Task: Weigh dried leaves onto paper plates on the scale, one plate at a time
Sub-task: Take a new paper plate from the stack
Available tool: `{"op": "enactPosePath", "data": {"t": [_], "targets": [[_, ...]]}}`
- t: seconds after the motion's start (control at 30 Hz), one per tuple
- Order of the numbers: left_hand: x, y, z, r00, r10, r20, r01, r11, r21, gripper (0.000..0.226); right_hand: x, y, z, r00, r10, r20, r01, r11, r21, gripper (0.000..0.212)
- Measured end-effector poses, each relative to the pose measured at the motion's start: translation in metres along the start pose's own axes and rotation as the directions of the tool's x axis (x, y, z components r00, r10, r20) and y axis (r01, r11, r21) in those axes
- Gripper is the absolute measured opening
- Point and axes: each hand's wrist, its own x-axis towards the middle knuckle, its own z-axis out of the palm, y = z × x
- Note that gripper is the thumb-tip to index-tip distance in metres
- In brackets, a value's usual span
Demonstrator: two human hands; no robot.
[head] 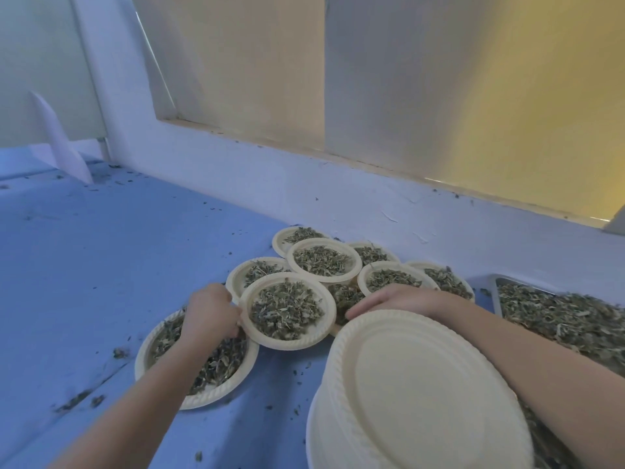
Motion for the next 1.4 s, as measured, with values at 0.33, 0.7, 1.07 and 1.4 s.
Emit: {"op": "enactPosePath", "data": {"t": [0.33,0.7,1.07,1.4], "targets": [[-0.053,0.058,-0.040,0.998,0.057,0.042,-0.033,0.901,-0.433,0.009,-0.048,-0.041,-0.011,0.983,-0.182,-0.029,0.184,0.975,0.126,0.023],[-0.177,0.111,-0.054,0.929,0.366,-0.059,-0.344,0.790,-0.508,0.015,-0.148,-0.066,0.017,0.839,-0.441,-0.318,0.497,0.860,0.118,0.020],[-0.279,0.064,-0.016,0.918,0.376,-0.128,-0.397,0.882,-0.254,0.018,-0.215,-0.019,0.129,0.820,-0.484,-0.304,0.170,0.715,-0.678,0.050],[-0.301,0.039,-0.017,0.960,0.262,-0.102,-0.281,0.901,-0.330,0.016,-0.215,-0.021,0.126,0.701,-0.535,-0.471,0.158,0.760,-0.630,0.033]]}}
